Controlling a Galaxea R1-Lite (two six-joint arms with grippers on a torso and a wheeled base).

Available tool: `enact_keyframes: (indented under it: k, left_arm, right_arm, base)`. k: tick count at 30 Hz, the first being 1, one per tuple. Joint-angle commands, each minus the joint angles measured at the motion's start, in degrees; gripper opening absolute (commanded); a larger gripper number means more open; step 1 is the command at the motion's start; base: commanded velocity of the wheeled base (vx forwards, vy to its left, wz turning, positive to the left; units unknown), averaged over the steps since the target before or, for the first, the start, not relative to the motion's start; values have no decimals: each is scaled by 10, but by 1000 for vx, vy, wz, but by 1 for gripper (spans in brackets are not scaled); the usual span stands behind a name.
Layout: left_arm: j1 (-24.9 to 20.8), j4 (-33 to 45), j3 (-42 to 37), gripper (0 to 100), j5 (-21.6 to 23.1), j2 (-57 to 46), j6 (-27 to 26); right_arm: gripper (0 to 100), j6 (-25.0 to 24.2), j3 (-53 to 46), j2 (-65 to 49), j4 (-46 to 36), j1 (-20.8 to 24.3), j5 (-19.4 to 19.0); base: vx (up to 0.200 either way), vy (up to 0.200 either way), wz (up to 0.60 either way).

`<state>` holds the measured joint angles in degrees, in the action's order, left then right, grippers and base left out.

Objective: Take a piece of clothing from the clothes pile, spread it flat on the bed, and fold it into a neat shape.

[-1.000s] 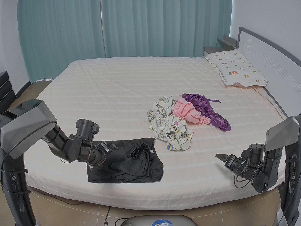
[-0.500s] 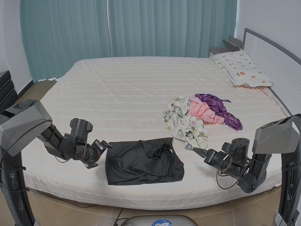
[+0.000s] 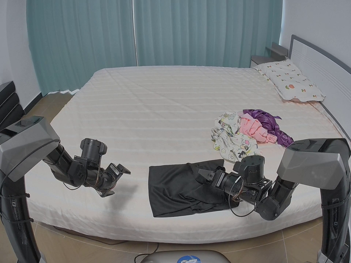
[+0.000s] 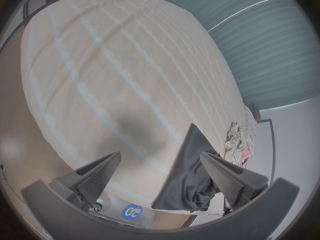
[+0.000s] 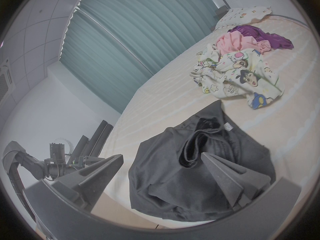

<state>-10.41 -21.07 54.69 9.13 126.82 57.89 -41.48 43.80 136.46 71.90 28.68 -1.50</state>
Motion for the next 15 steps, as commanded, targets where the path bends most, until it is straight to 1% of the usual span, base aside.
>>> enact_keyframes:
  k: [1,5,11,15]
  left_arm:
    - [0,0,-1,100,-3,0,0]
    - [0,-11,-1,100,-4,1,15]
    - [0,-15,-3,100,-5,1,16]
    - [0,-18,-9,100,-4,1,15]
  right_arm:
    - [100,-1,9,28,-1,-6,11]
    - [100,-1,8,28,-1,-7,26]
    - [100,-3,15,33,-26,-7,26]
    - [100,-4,9,29,-35,-5,35]
  base:
    - [0,0,0]
    - [0,0,0]
    - [200,-200,0]
    - [0,0,0]
